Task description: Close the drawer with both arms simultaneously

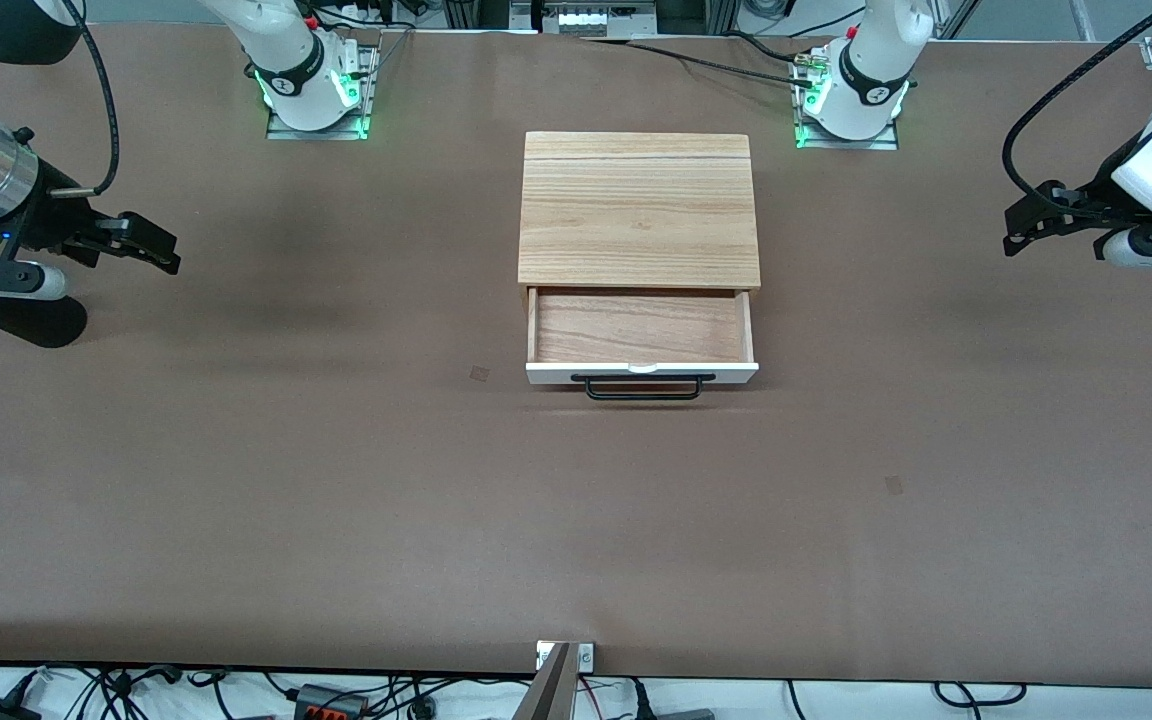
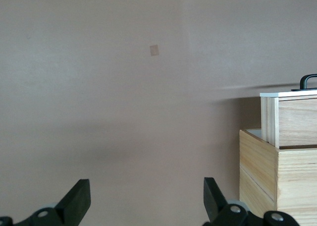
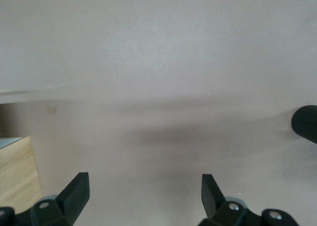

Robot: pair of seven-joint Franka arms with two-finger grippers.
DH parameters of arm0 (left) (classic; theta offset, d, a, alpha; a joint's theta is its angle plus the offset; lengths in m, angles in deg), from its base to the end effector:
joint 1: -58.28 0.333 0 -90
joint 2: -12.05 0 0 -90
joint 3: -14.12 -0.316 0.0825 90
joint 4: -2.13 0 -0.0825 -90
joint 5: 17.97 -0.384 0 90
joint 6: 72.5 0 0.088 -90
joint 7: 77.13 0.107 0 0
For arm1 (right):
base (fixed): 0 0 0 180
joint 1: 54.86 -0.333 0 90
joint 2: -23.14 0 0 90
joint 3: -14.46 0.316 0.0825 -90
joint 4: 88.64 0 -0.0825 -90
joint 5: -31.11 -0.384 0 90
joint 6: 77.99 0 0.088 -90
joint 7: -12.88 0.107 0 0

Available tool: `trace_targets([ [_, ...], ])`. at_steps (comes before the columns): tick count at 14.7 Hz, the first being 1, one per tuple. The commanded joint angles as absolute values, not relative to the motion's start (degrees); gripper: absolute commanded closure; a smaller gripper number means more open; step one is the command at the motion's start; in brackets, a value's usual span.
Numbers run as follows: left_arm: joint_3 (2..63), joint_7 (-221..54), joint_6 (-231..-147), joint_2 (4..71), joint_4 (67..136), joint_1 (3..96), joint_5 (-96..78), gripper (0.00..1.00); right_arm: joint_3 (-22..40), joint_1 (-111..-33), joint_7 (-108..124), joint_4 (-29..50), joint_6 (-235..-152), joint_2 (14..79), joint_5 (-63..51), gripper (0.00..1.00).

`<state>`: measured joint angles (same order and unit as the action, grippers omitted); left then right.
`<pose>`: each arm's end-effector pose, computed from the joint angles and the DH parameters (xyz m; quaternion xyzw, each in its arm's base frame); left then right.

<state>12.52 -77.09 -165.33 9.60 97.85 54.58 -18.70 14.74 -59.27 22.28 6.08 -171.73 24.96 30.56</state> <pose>0.5439 -0.0183 0.6050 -0.9998 0.0190 0.0037 0.0058 0.5641 0.0472 0.5733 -0.9988 0.0415 0.0248 0.0018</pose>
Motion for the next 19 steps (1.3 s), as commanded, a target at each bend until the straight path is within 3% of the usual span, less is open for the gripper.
trace_targets([
  [1,12.10,-77.22,-163.81,10.64,95.56,54.33,-18.32,0.00,15.78,-58.46,23.42,6.46,-171.86,24.28,31.37,0.00],
  [8,12.10,-77.48,-163.12,10.64,95.56,54.33,-18.41,0.00,15.78,-58.46,23.34,6.37,-172.04,24.98,31.28,0.00],
  [14,12.02,-76.79,-161.09,11.96,95.47,54.33,-17.62,0.00,15.78,-63.11,23.42,2.78,-173.88,31.48,31.02,0.00],
  [19,12.54,-76.61,-161.18,18.18,91.78,53.63,-16.14,0.00,15.78,-69.61,27.35,2.59,-178.60,38.24,28.92,0.00],
])
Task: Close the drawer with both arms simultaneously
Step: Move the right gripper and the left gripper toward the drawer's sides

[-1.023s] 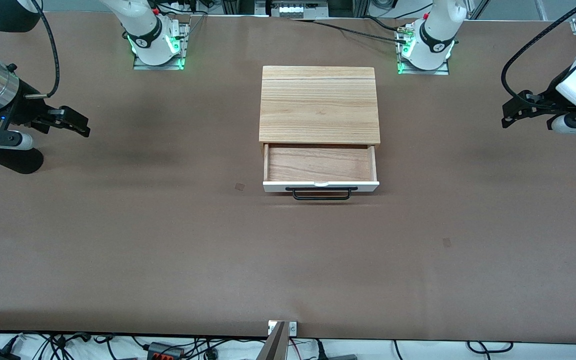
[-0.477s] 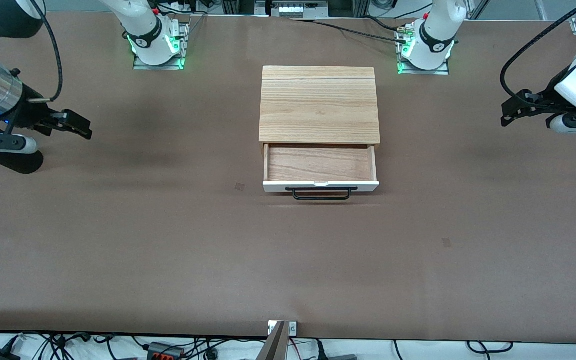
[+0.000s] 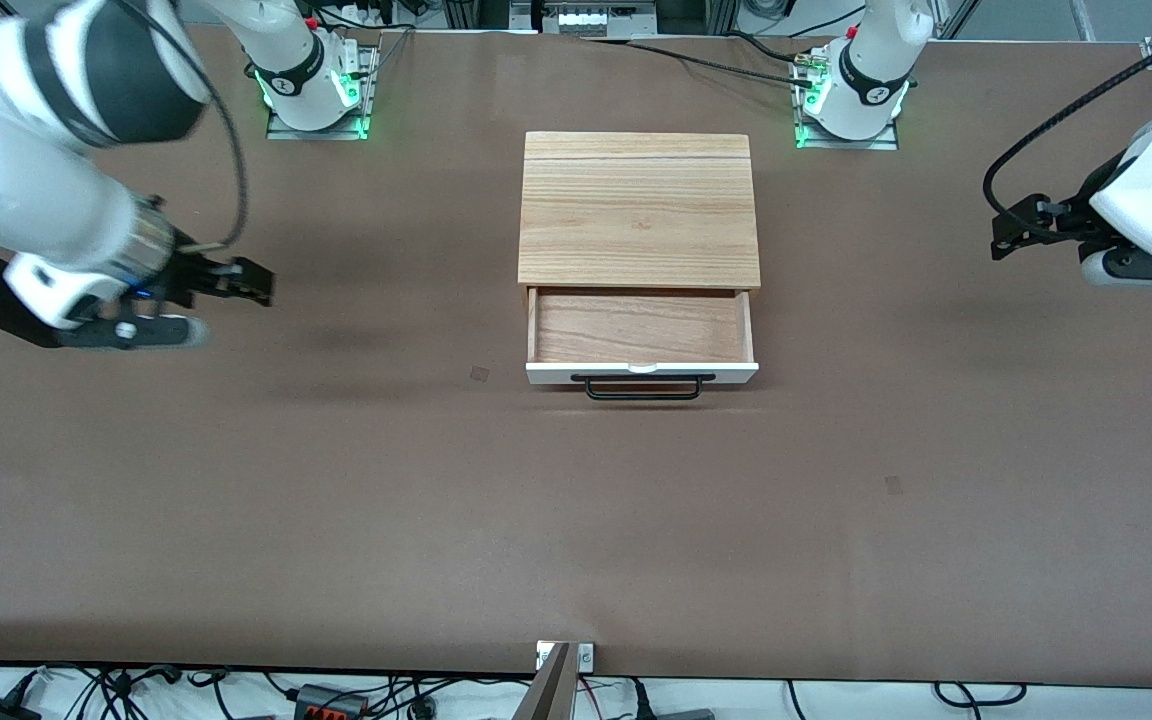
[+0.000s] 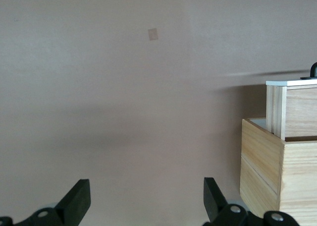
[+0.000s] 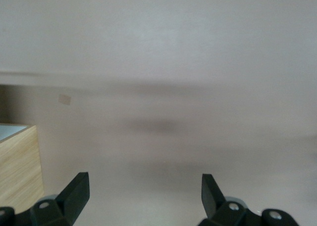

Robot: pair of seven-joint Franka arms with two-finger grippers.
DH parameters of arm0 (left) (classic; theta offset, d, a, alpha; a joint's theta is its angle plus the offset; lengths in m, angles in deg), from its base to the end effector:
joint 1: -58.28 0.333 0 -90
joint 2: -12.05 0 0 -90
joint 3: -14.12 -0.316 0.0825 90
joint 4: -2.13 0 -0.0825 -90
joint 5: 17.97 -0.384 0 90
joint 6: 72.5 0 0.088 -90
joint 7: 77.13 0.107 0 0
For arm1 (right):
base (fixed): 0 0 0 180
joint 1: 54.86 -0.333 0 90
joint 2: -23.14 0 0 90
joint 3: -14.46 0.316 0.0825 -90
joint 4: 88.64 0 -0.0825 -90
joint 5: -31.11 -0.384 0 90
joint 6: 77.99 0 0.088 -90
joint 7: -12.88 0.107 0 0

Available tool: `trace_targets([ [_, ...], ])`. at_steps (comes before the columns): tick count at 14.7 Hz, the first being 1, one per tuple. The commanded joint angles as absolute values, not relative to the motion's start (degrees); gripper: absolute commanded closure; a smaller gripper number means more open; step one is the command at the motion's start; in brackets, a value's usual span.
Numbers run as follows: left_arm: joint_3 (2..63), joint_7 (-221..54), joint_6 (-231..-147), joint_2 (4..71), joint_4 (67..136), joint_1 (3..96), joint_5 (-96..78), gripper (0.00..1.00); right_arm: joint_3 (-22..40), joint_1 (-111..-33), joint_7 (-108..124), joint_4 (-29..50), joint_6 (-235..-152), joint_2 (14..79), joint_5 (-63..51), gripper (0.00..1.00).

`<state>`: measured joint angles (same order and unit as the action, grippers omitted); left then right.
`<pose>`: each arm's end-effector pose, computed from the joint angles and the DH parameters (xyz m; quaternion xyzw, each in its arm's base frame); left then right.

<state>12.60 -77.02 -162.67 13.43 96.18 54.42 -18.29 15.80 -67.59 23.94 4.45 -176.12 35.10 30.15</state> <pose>0.5575 -0.0223 0.5781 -0.9987 0.0215 0.0458 0.0040 0.5944 0.1495 0.4882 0.9978 0.0244 -0.0612 0.0027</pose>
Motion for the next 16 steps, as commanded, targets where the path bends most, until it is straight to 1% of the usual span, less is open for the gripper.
trace_targets([
  [1,12.54,-76.61,-161.53,20.03,90.65,53.54,-12.90,0.00,15.78,-70.24,31.12,2.59,-181.85,38.86,27.87,0.00],
  [2,12.54,-76.61,-161.62,21.79,89.68,53.62,-10.43,0.00,15.86,-71.20,34.64,2.59,-184.32,40.26,26.99,0.00],
  [5,12.54,-76.61,-163.01,26.62,88.96,54.06,-1.30,0.00,15.86,-72.88,37.05,0.76,-185.39,44.13,23.48,0.00],
  [7,12.54,-76.52,-169.84,27.95,89.66,54.06,3.80,0.00,15.86,-72.88,36.96,-2.05,-185.57,47.12,16.82,0.00],
  [8,12.63,-76.52,-171.79,29.78,89.41,53.89,6.09,0.00,15.86,-72.79,36.70,-3.37,-186.09,48.52,12.78,0.00],
  [10,12.72,-76.43,-176.97,32.16,89.23,53.28,10.75,0.00,15.86,-72.97,33.47,-3.65,-186.62,50.64,8.80,0.00],
  [14,13.77,-70.30,-188.57,37.70,89.23,52.04,18.58,0.00,15.86,-75.77,32.39,-3.65,-190.92,54.59,8.61,0.00],
  [16,15.00,-66.78,-191.84,40.07,89.31,51.87,23.58,0.00,15.86,-77.18,32.65,-3.73,-192.85,56.18,8.61,0.00],
])
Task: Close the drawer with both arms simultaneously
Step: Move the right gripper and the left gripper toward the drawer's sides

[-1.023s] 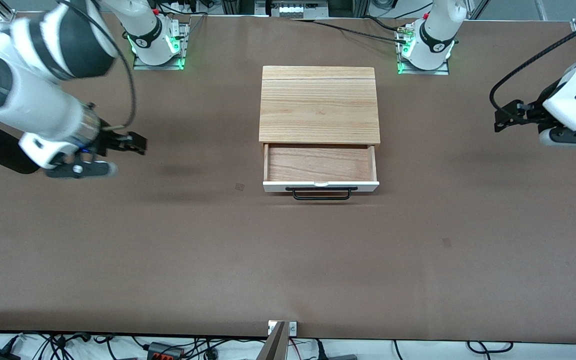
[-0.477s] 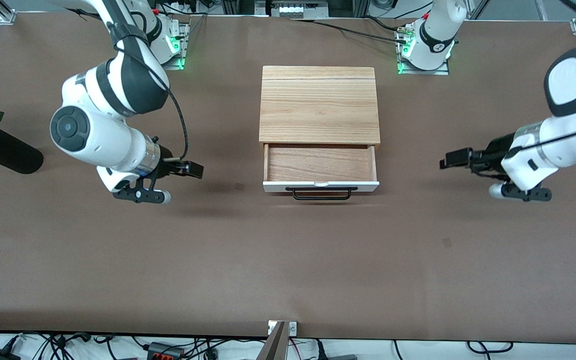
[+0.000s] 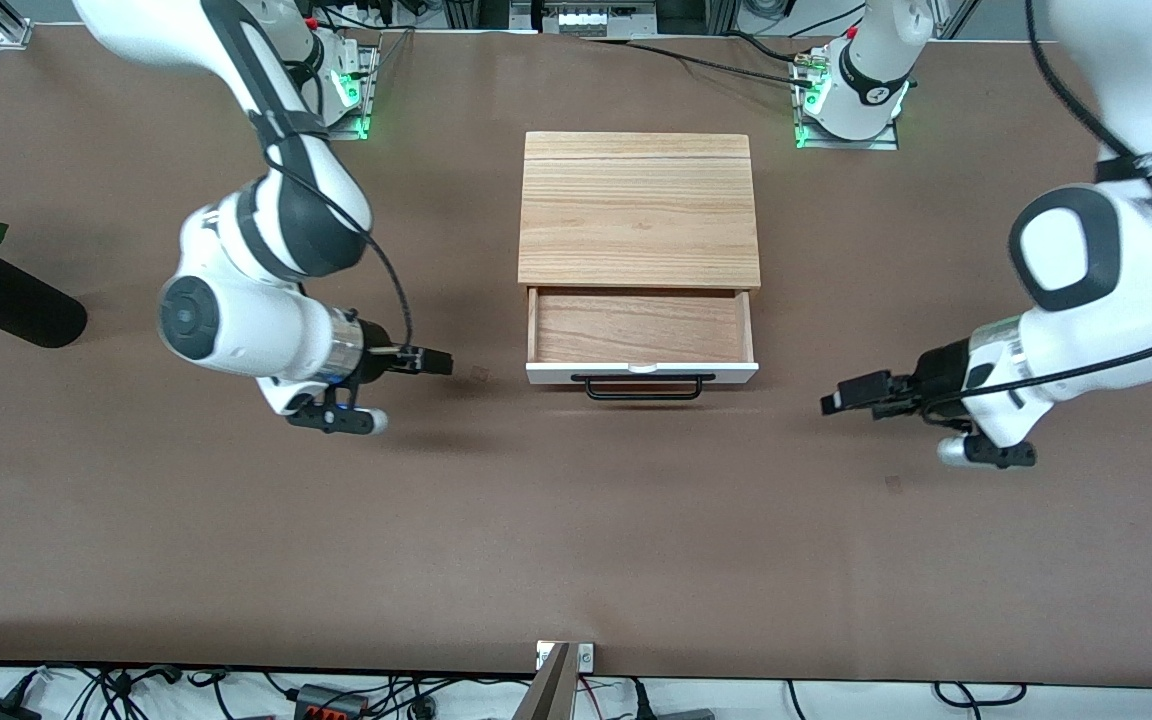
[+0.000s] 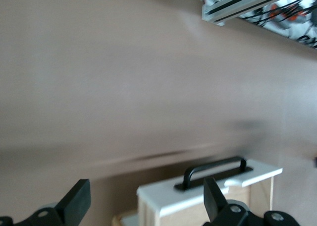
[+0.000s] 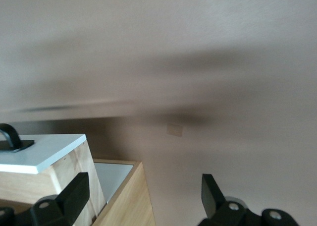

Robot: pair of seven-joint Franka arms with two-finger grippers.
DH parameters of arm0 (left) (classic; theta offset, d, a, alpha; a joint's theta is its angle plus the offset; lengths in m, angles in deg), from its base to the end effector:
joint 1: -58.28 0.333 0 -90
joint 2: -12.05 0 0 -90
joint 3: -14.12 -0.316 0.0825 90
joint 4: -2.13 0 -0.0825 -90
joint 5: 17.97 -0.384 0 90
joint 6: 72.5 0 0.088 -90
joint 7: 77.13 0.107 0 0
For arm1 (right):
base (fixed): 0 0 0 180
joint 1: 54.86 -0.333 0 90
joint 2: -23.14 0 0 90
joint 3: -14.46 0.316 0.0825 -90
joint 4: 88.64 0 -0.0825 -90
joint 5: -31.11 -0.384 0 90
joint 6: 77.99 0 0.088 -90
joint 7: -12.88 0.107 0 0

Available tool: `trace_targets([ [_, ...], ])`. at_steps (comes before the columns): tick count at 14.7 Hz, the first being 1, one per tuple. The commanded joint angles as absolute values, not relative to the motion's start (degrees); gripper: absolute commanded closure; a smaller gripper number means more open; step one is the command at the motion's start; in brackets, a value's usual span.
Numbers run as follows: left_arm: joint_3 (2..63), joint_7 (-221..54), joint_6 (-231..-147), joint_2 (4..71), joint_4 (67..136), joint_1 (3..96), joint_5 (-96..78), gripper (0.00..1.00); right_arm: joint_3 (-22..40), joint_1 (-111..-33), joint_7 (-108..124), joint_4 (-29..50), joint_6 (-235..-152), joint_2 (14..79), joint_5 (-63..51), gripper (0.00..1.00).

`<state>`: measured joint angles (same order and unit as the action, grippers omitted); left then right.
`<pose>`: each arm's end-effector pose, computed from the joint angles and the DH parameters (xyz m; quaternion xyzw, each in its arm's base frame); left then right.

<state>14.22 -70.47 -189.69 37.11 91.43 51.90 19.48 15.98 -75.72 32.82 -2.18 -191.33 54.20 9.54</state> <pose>0.6821 -0.1109 0.4089 0.9564 0.0304 0.0238 0.2894 0.6344 0.2833 0.3481 -0.9819 0.0611 0.0970 0.1509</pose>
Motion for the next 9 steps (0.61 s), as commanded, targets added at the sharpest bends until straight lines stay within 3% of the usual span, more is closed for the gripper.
trace_targets([
  [1,15.35,-66.33,-192.63,41.48,89.32,51.78,25.08,0.00,15.86,-77.97,32.65,-3.73,-194.95,56.53,8.43,0.00],
  [9,17.46,-60.96,-198.00,47.64,91.51,49.58,32.75,0.00,16.21,-79.29,32.39,-11.46,-198.58,62.60,1.32,0.00],
])
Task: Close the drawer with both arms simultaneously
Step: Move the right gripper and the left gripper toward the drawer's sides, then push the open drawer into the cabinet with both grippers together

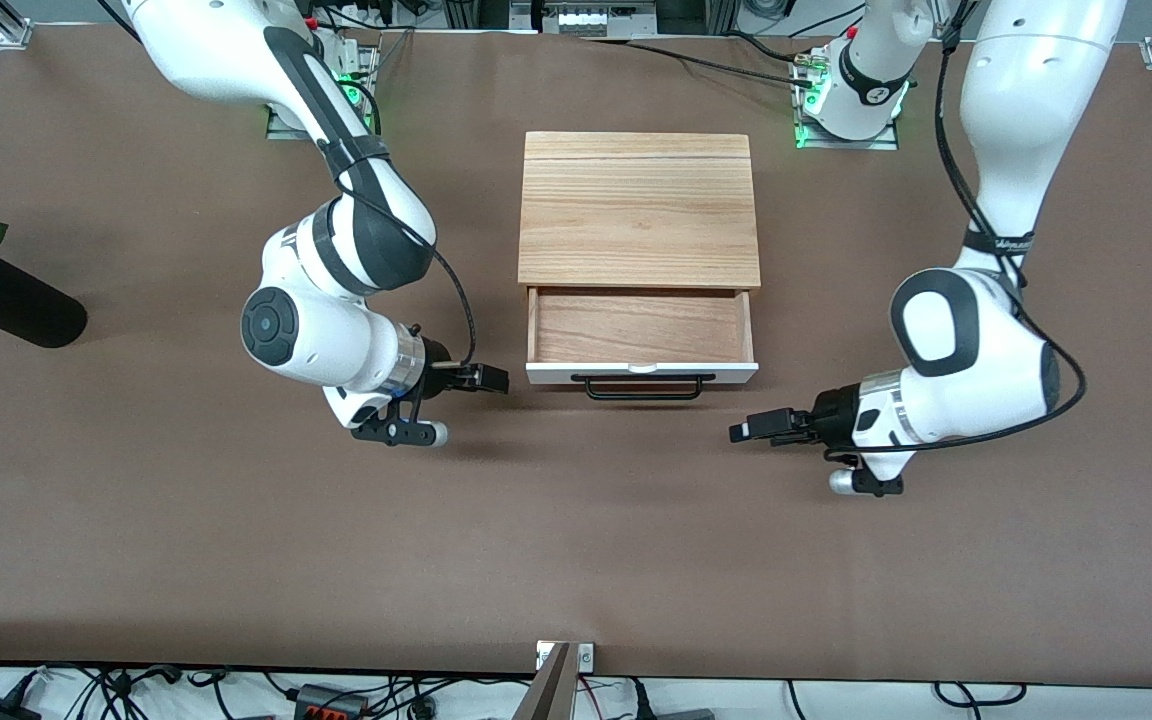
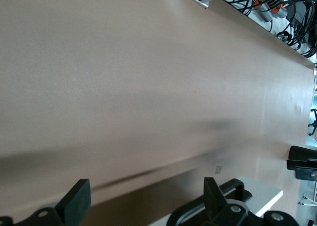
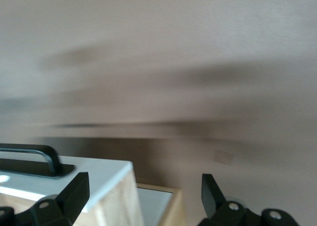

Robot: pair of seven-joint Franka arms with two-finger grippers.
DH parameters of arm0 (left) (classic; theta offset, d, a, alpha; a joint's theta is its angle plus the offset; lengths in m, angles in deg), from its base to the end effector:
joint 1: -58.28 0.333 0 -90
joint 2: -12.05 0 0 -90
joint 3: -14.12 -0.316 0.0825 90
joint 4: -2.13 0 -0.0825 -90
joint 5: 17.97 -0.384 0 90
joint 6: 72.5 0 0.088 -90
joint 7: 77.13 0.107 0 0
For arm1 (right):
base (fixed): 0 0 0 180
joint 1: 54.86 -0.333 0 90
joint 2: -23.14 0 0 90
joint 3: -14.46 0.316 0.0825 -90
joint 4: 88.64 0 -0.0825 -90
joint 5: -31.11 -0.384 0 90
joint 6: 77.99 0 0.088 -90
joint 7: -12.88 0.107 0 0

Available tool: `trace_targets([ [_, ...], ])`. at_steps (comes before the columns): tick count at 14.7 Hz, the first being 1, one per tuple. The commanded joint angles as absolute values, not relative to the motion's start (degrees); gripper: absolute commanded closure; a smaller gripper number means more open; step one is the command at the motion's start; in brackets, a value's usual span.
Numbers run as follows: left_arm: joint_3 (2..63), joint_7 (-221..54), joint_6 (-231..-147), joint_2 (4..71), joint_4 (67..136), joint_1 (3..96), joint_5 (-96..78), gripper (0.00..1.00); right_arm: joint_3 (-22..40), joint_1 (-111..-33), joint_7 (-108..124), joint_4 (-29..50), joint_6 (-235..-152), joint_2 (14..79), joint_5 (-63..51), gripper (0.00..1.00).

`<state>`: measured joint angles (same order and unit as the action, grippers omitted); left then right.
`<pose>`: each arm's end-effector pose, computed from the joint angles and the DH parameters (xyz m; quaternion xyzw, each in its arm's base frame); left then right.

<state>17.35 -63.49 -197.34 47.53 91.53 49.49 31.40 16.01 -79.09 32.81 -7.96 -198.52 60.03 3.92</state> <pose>0.6883 -0.1694 0.2957 0.9331 0.0370 0.0030 0.3576 0.6498 0.3335 0.3344 -0.9743 0.0673 0.0600 0.2062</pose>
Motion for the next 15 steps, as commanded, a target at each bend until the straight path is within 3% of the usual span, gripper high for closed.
trace_targets([
  [1,17.55,-60.96,-198.00,47.64,92.21,49.49,33.62,0.00,16.13,-79.29,32.65,-11.82,-198.75,63.12,1.23,0.00],
  [5,18.69,-59.29,-197.74,47.03,96.16,49.93,38.81,0.00,16.48,-80.60,33.00,-12.17,-204.20,65.59,1.14,0.00],
  [15,19.92,-58.06,-196.51,44.30,103.63,49.67,38.81,0.00,16.74,-82.63,38.63,-12.26,-200.61,65.59,-0.80,0.00],
])
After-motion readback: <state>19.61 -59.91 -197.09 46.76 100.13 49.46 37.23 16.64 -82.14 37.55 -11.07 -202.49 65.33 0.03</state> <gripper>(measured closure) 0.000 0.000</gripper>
